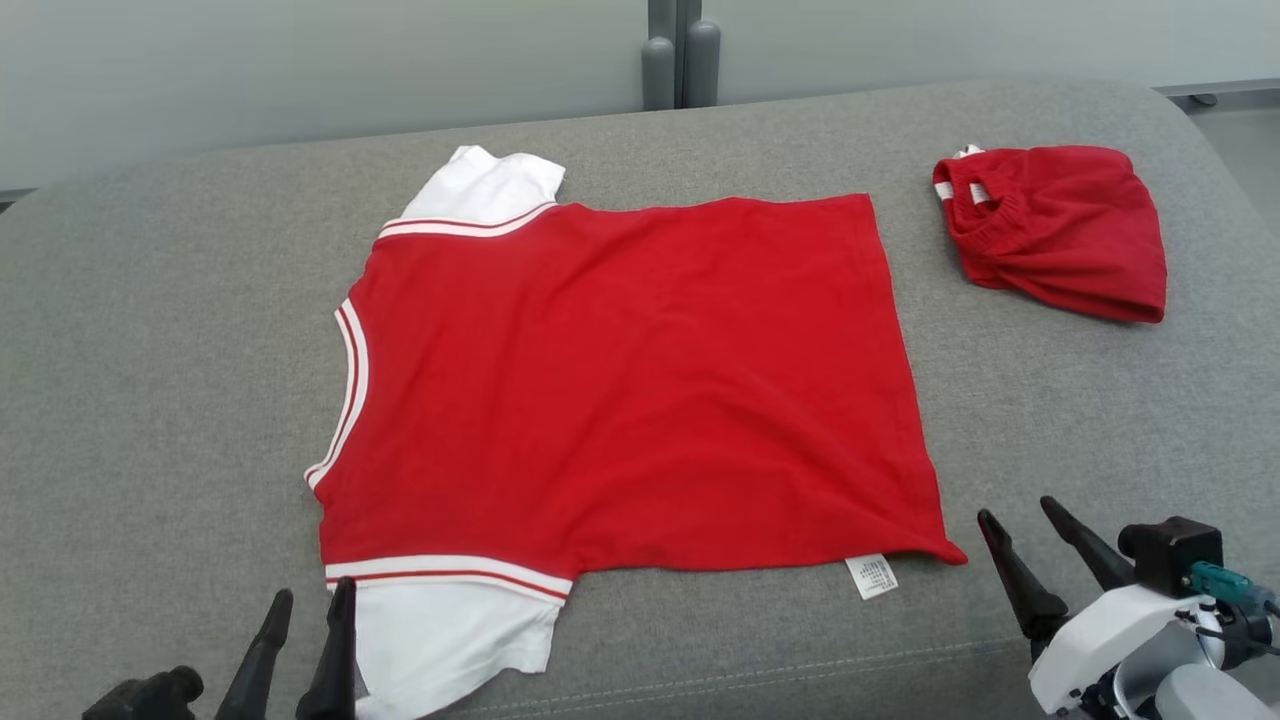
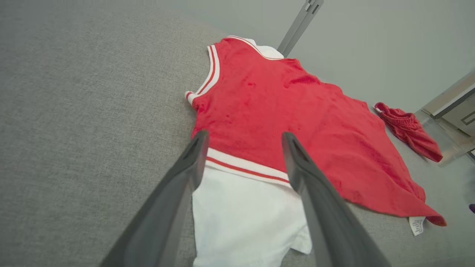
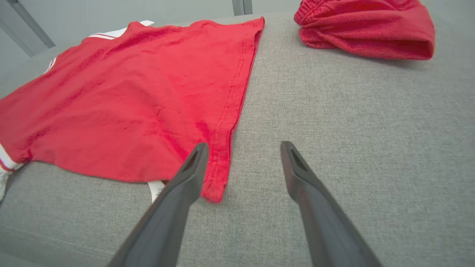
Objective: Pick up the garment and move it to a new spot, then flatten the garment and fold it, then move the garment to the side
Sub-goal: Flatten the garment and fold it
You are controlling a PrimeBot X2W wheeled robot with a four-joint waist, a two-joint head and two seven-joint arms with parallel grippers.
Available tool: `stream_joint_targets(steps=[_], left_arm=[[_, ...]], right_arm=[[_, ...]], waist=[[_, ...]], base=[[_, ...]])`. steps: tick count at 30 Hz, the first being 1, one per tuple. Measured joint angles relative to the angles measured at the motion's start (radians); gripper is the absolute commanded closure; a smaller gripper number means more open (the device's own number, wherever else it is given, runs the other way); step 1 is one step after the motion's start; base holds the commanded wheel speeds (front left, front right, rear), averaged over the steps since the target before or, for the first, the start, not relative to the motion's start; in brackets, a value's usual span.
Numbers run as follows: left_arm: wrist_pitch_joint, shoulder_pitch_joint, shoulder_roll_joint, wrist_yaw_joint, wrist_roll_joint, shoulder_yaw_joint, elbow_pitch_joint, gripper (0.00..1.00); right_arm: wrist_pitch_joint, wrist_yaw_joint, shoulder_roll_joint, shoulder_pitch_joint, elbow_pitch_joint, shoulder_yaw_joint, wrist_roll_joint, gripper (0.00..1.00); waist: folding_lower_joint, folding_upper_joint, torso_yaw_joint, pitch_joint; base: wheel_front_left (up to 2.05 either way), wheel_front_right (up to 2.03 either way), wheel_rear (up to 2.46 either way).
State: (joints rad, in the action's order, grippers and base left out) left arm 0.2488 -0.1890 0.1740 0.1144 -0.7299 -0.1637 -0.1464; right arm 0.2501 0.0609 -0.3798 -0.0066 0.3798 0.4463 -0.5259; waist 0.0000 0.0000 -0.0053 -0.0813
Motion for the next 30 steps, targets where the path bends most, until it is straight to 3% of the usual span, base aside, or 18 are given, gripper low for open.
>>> stream_joint_targets(steps=[11, 15, 24, 30], left_arm=[[-0.013, 0.033, -0.091, -0.001, -0.06, -0.051, 0.025, 0.0], [-0.045, 0.033, -0.093, -0.013, -0.069, -0.064, 0.018, 0.0], [-0.044, 0.036, -0.082, -0.038, -0.034, -0.063, 0.032, 0.0], [-0.018, 0.078, -0.066, -0.079, 0.066, -0.057, 0.068, 0.0]], right_arm=[[0.0, -0.002, 0.073, -0.012, -0.069, -0.11, -0.088, 0.0], [0.0, -0.001, 0.105, -0.011, -0.088, -0.133, -0.135, 0.0], [0.0, -0.001, 0.116, -0.012, -0.116, -0.137, -0.121, 0.0], [0.0, -0.038, 0.118, -0.038, -0.151, -0.137, -0.04, 0.0]], waist=[[0.0, 0.0, -0.016, 0.037], [0.0, 0.0, -0.005, 0.038], [0.0, 0.0, 0.03, 0.049], [0.0, 0.0, 0.034, 0.067]], base=[[0.0, 0.0, 0.0], [0.0, 0.0, 0.0], [0.0, 0.0, 0.0], [0.0, 0.0, 0.0]])
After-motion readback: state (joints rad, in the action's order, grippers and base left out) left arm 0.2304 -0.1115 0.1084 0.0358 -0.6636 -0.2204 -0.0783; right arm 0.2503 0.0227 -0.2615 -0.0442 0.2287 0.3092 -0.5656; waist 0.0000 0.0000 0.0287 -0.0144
